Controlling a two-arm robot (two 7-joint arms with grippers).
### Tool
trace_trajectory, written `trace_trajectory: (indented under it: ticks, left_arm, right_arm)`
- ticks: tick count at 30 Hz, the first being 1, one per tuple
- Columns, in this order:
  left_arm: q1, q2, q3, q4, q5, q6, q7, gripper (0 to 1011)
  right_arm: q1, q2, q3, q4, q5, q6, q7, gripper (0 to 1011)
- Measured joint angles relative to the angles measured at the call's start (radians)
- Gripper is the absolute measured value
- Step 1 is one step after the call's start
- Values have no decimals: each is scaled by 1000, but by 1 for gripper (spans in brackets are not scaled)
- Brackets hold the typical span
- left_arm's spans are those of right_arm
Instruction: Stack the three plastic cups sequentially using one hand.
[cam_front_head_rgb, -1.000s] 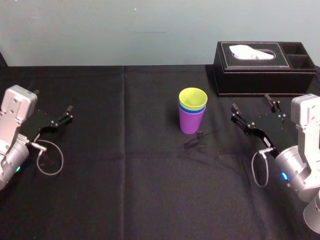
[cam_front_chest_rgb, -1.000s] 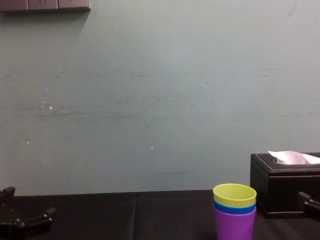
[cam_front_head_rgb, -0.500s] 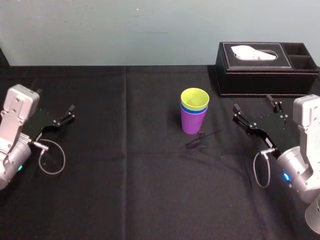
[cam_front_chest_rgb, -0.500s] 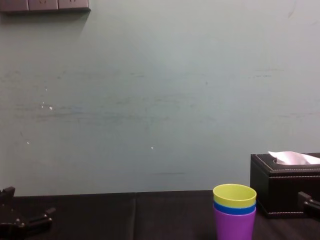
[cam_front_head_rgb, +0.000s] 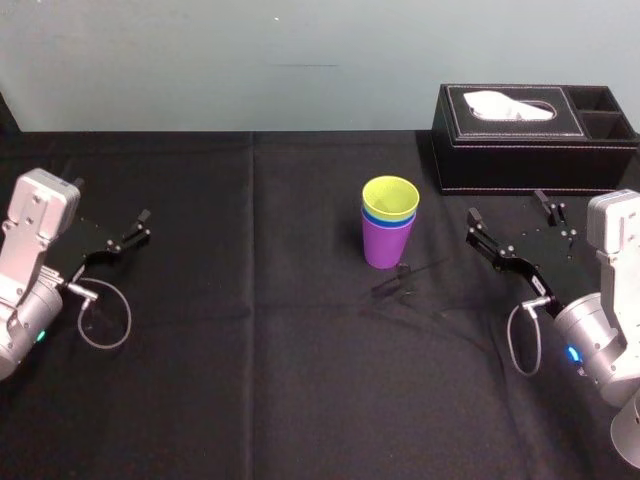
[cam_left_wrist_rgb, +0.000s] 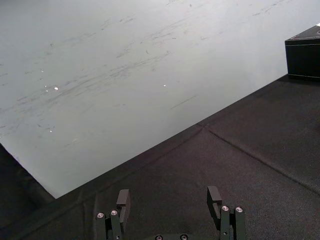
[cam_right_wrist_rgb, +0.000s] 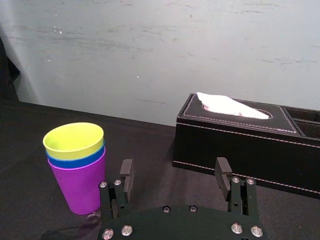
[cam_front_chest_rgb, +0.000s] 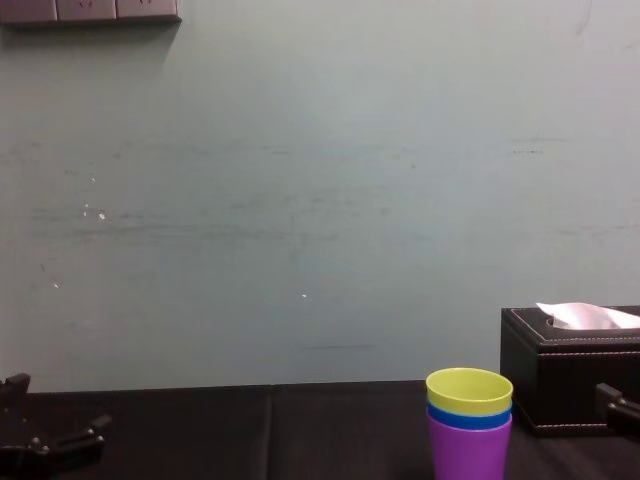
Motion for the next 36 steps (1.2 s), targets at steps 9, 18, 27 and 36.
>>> trace_trajectory:
  ticks: [9, 18, 27, 36]
  left_arm:
    - [0, 0, 0, 0, 0, 0, 0, 1011]
    - [0, 0, 0, 0, 0, 0, 0, 1011]
    - [0, 0, 0, 0, 0, 0, 0, 1011]
    - [0, 0, 0, 0, 0, 0, 0, 1011]
  right_arm:
    - [0, 0, 0, 0, 0, 0, 0, 1003]
    - [0, 0, 0, 0, 0, 0, 0, 1003]
    - [0, 0, 0, 0, 0, 0, 0, 1003]
    - [0, 0, 0, 0, 0, 0, 0, 1003]
